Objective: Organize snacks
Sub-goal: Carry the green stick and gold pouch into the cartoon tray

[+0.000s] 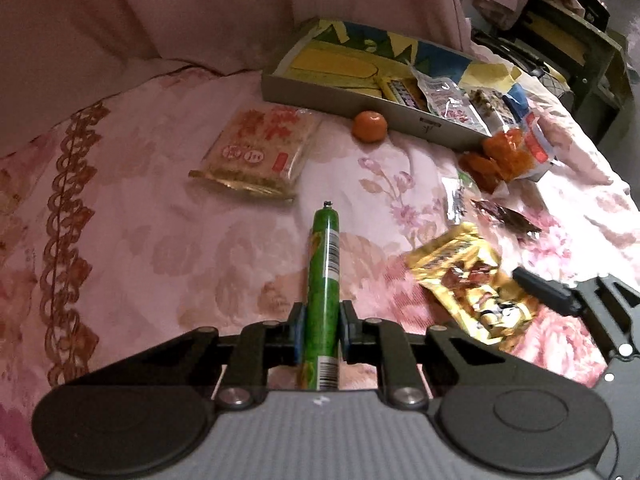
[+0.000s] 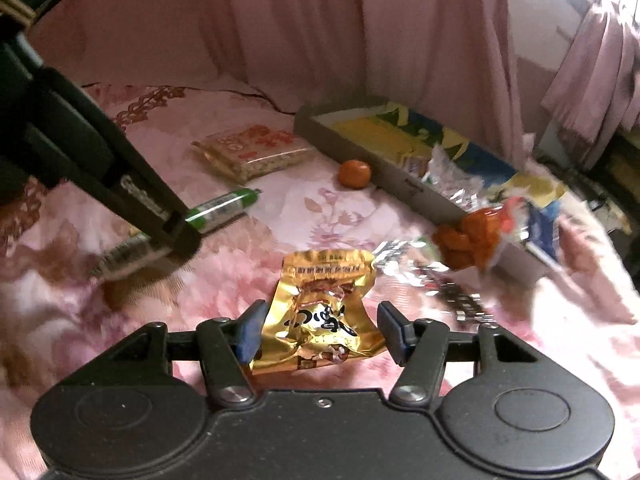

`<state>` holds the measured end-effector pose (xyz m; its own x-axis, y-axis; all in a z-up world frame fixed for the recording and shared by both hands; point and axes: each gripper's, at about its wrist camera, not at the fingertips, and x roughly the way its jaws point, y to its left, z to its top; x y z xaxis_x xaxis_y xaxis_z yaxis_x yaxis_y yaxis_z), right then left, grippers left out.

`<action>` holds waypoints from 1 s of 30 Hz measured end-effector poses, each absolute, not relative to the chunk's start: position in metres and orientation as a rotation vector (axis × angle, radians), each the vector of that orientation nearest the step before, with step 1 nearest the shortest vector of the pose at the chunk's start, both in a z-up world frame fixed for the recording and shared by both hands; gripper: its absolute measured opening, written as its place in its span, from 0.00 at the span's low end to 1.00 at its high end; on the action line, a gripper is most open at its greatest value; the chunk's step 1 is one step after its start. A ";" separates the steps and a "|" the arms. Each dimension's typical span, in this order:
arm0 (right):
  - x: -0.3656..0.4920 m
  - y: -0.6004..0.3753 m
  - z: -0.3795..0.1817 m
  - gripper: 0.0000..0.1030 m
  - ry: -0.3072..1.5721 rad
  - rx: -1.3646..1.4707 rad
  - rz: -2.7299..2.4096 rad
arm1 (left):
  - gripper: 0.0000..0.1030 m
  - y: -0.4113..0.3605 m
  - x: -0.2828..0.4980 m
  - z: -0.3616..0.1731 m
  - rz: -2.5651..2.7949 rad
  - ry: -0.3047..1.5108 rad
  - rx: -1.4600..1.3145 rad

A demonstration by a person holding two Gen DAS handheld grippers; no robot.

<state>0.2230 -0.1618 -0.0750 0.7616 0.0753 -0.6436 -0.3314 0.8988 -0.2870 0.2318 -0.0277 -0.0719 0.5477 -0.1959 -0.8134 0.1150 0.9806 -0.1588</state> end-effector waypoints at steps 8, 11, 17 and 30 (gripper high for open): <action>0.200 -0.185 -0.046 0.59 0.562 -0.376 0.154 | 0.18 -0.039 0.227 -0.044 -0.201 0.911 -0.138; 0.198 -0.194 -0.036 0.59 0.499 -0.352 0.117 | 0.18 -0.044 0.231 -0.029 -0.226 0.857 -0.160; 0.205 -0.214 -0.014 0.59 0.381 -0.295 0.064 | 0.18 -0.059 0.249 -0.001 -0.256 0.754 -0.188; 0.282 -0.298 0.007 0.60 0.206 -0.091 -0.053 | 0.18 -0.108 0.332 0.028 -0.242 0.640 -0.155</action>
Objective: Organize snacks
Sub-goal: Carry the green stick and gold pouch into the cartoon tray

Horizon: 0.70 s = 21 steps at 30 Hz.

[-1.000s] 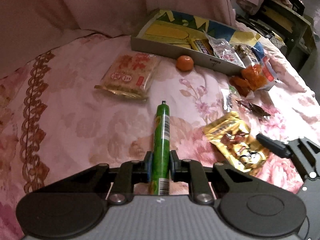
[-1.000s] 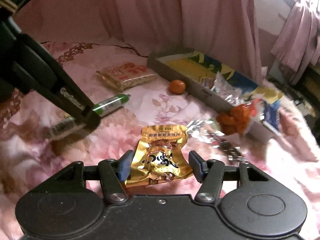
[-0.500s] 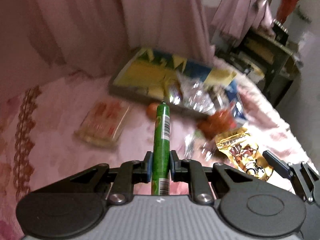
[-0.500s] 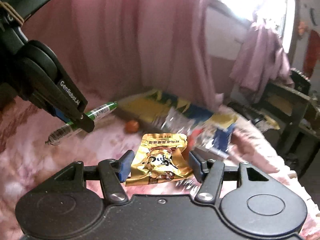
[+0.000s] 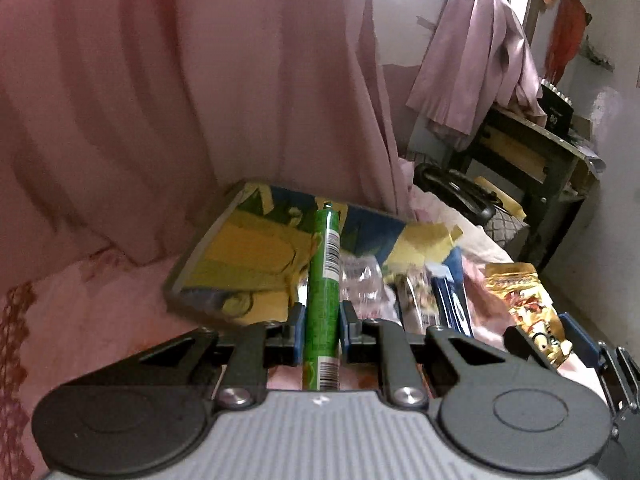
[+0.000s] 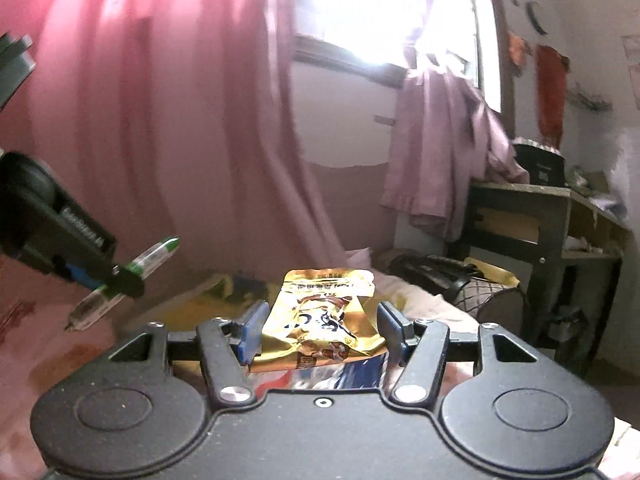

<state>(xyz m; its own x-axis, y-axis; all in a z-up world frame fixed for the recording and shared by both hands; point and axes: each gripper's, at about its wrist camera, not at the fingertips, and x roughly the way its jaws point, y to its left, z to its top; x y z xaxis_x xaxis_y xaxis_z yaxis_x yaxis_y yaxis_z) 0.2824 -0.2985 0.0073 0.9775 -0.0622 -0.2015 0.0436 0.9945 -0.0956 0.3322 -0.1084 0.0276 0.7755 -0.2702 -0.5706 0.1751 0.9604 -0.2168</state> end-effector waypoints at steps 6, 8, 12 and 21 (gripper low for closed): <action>0.329 -0.330 -0.004 0.60 0.226 -0.026 -0.088 | 0.18 -0.136 0.376 0.019 -0.272 0.627 -0.137; 0.342 -0.341 -0.010 0.60 0.240 0.008 -0.102 | 0.18 -0.145 0.389 0.013 -0.286 0.629 -0.131; 0.362 -0.353 -0.026 0.60 0.285 0.047 -0.104 | 0.18 -0.165 0.413 -0.004 -0.320 0.643 -0.128; 0.386 -0.360 -0.050 0.60 0.354 0.088 -0.069 | 0.18 -0.183 0.448 -0.046 -0.331 0.699 -0.150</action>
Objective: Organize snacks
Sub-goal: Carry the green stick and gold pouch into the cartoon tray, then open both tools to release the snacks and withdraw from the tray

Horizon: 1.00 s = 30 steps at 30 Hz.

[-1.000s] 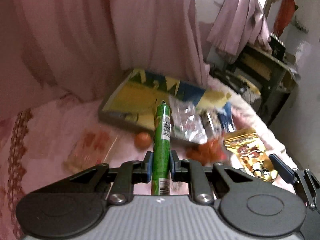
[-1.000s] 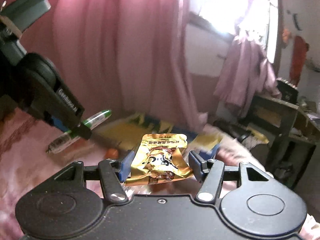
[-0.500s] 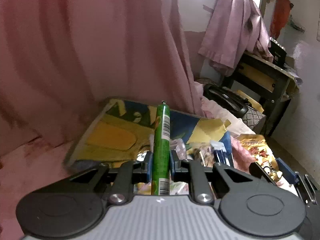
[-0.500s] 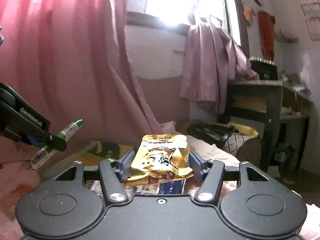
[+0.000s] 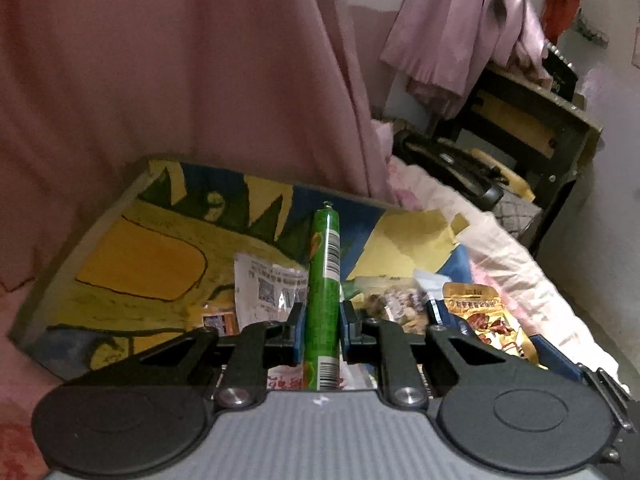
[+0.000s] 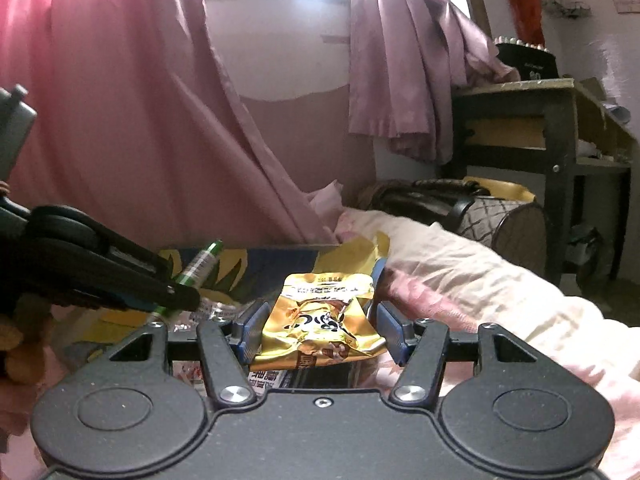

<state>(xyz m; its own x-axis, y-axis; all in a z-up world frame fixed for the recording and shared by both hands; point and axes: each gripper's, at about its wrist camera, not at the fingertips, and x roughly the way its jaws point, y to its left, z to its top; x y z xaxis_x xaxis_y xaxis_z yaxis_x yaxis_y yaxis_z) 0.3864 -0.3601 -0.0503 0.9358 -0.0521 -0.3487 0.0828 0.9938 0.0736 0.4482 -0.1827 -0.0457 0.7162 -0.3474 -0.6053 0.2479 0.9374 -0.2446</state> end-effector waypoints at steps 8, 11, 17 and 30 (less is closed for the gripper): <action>0.398 -0.352 -0.057 0.60 0.366 0.062 -0.028 | 0.18 -0.173 0.458 -0.069 -0.299 0.748 -0.169; 0.401 -0.345 -0.058 0.60 0.367 0.034 -0.008 | 0.18 -0.171 0.458 -0.073 -0.296 0.753 -0.177; 0.405 -0.337 -0.061 0.60 0.389 0.016 0.022 | 0.18 -0.174 0.456 -0.074 -0.305 0.755 -0.170; 0.405 -0.342 -0.062 0.65 0.410 0.059 0.011 | 0.23 -0.168 0.452 -0.071 -0.279 0.753 -0.199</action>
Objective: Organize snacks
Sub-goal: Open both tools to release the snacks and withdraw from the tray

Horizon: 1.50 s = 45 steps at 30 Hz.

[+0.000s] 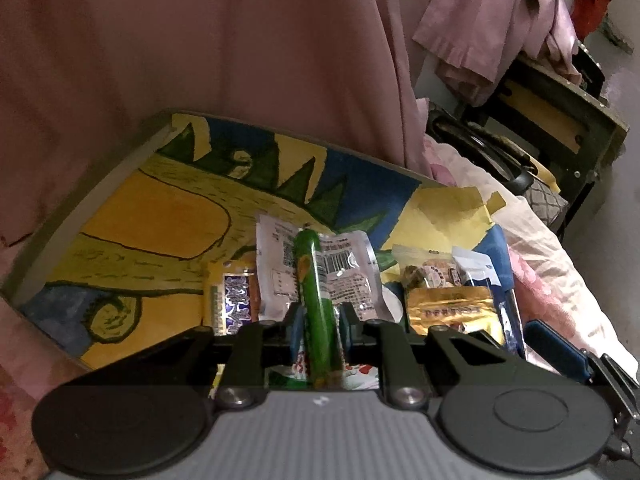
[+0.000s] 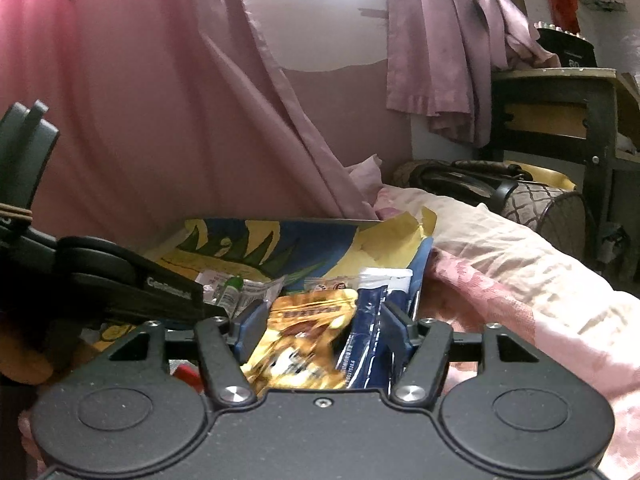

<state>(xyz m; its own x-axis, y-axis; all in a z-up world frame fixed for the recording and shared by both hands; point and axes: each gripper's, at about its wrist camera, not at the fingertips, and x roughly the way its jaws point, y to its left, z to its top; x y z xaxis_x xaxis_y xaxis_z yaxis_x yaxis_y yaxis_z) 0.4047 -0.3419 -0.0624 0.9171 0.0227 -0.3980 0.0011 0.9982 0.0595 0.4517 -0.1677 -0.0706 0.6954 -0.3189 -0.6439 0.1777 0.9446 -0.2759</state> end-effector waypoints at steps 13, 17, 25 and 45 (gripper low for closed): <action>0.382 -0.349 -0.032 0.91 0.318 0.066 -0.075 | 0.85 -0.139 0.414 -0.029 -0.200 0.616 -0.260; 0.361 -0.348 -0.015 0.98 0.263 0.081 -0.094 | 0.97 -0.130 0.390 -0.010 -0.186 0.551 -0.246; 0.312 -0.337 0.015 0.99 0.175 0.064 -0.112 | 1.00 -0.111 0.329 0.018 -0.132 0.444 -0.229; 0.173 -0.290 0.029 0.99 0.117 0.034 -0.106 | 1.00 -0.056 0.192 0.015 -0.108 0.373 -0.131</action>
